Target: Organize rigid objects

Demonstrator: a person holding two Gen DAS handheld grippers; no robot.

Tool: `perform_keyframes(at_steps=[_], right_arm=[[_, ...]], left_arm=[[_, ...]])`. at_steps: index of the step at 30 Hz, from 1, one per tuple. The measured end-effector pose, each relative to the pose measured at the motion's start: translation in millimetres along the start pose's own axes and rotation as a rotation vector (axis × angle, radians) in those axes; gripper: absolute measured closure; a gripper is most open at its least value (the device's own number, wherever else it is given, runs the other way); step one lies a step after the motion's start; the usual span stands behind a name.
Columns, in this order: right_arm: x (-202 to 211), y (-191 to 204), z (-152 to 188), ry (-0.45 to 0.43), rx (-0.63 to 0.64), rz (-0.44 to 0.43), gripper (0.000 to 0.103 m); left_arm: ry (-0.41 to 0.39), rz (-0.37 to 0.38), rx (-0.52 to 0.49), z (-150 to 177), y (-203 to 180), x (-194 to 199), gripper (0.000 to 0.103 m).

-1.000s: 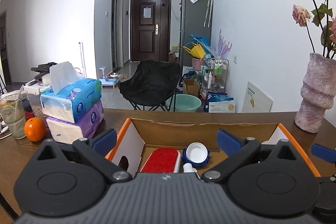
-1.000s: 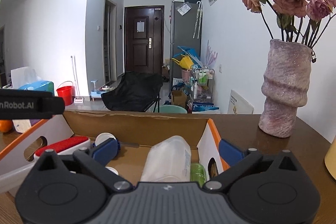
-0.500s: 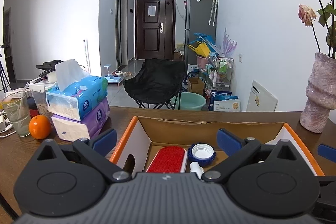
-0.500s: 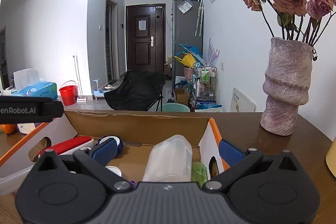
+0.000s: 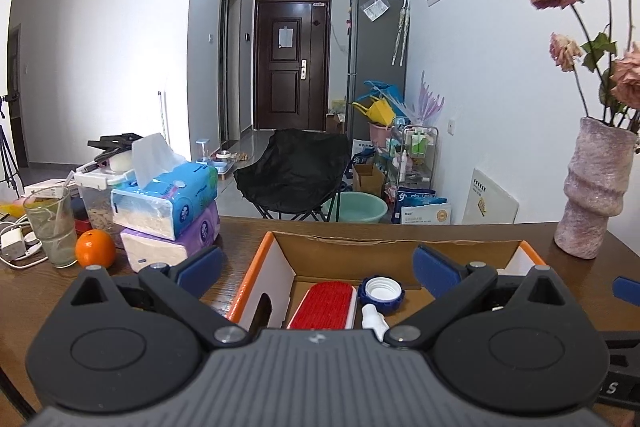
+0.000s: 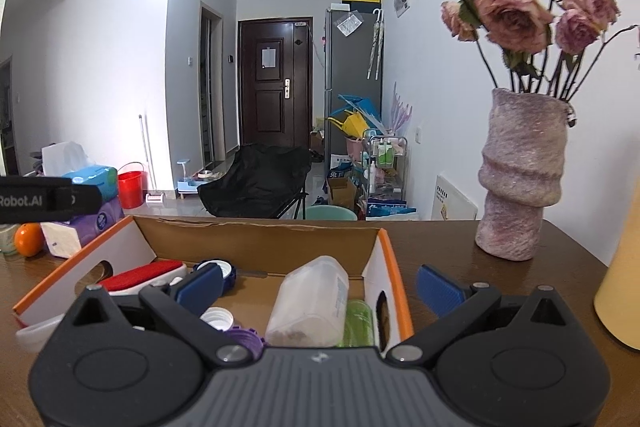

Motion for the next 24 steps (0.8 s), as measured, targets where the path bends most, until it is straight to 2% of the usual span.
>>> perform_keyframes(at_steps=[9, 24], right_arm=[[56, -8, 4, -0.007, -0.023, 0.000, 0.000], [189, -1, 16, -0.088, -0.004, -0.009, 0.000]], left_arm=[[-0.020, 0.023, -0.004, 8, 7, 53, 0.000], [-0.070, 0.028, -0.027, 35, 29, 189, 0.000]])
Point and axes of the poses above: each gripper's, at about its wrist camera, not at the fingertips, and x roughly against the way its jaws point, y to its left, z to its underside, the point moved 6 cm from there along -x, roughly the way its jaws point, and after that the axes turned 3 degrees about y, right-handed, at the moved point
